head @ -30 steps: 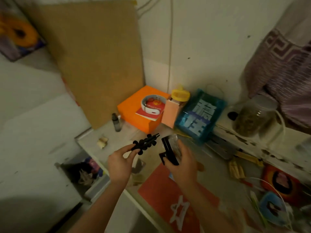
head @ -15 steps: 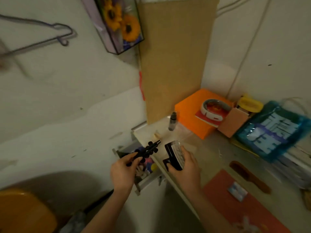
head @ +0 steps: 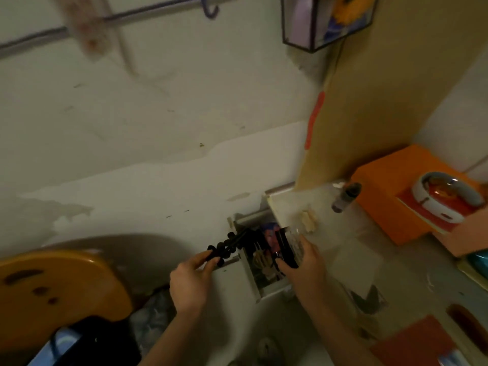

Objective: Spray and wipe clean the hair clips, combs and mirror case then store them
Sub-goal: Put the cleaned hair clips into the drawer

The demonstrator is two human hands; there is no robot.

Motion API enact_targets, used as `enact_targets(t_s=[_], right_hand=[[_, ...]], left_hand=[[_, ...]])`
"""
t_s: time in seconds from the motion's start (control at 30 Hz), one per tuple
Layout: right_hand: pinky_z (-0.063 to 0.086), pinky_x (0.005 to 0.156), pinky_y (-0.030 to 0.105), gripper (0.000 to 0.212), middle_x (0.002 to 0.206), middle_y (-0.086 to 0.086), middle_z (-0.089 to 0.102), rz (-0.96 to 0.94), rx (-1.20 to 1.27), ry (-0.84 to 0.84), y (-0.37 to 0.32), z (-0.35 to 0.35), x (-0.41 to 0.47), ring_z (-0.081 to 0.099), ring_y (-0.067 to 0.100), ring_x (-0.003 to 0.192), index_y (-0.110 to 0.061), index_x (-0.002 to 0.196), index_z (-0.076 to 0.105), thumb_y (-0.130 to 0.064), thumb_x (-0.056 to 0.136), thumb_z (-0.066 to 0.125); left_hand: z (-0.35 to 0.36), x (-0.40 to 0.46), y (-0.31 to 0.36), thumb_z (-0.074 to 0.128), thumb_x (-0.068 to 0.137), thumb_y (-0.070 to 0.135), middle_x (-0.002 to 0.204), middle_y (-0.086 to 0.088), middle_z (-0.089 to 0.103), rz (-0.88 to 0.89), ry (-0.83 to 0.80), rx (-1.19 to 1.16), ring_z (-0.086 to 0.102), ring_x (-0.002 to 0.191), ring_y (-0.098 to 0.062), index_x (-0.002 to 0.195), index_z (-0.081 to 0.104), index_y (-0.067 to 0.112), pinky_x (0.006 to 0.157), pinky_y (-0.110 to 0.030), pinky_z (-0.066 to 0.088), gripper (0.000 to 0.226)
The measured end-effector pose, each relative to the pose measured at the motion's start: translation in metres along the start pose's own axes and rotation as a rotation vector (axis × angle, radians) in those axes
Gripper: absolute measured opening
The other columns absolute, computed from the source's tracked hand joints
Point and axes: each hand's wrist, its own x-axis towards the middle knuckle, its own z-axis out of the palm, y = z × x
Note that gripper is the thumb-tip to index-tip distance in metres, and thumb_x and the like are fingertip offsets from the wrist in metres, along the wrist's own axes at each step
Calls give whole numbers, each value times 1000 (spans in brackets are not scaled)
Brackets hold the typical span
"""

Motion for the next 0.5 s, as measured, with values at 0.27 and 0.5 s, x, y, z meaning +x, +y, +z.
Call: enact_targets(t_s=[0.27, 0.5], right_hand=[[41, 106, 41, 78, 140, 10, 45, 43, 6, -206, 7, 35, 49, 43, 25, 128, -12, 144, 35, -26, 79, 77], [38, 109, 46, 83, 145, 9, 42, 57, 4, -310, 28, 87, 93, 40, 26, 133, -12, 145, 34, -28, 76, 79]], left_hand=[[24, 23, -18, 78, 78, 23, 85, -2, 75, -97, 67, -45, 68, 75, -13, 101, 76, 20, 67, -30, 56, 23], [71, 31, -39, 79, 76, 19, 87, 4, 75, -193, 127, -58, 62, 71, 4, 98, 77, 20, 58, -5, 42, 22]])
